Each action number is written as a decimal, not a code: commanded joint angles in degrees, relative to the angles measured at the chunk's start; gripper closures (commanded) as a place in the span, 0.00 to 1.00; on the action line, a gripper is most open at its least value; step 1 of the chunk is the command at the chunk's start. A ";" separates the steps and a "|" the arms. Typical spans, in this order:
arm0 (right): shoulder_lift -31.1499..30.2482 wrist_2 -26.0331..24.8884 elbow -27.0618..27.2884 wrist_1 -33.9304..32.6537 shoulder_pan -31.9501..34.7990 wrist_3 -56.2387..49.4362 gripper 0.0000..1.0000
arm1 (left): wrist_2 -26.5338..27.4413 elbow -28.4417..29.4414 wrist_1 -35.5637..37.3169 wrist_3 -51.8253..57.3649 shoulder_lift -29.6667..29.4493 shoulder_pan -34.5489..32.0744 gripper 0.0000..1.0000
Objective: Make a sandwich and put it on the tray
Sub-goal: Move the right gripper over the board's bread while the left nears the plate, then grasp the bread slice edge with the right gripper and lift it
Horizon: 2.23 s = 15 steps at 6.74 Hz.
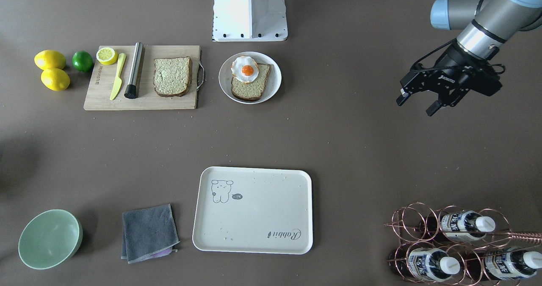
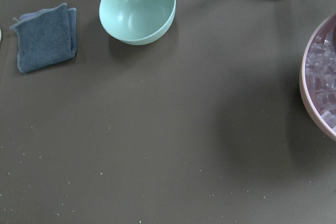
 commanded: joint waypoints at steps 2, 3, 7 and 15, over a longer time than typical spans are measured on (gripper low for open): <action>-0.05 -9.52 8.32 1.35 -16.97 20.51 0.01 | 11.76 -0.65 3.27 -12.53 -5.95 14.37 0.01; -0.14 -15.82 8.70 4.76 -24.86 27.54 0.01 | 13.35 -0.73 5.99 -16.13 -8.84 17.09 0.01; -0.84 -31.95 9.58 8.47 -47.14 35.96 0.08 | 22.32 -1.44 11.45 -19.86 -14.92 25.99 0.01; -1.90 -46.46 1.49 21.76 -62.20 41.75 0.36 | 22.42 -1.35 11.55 -19.77 -15.11 25.91 0.01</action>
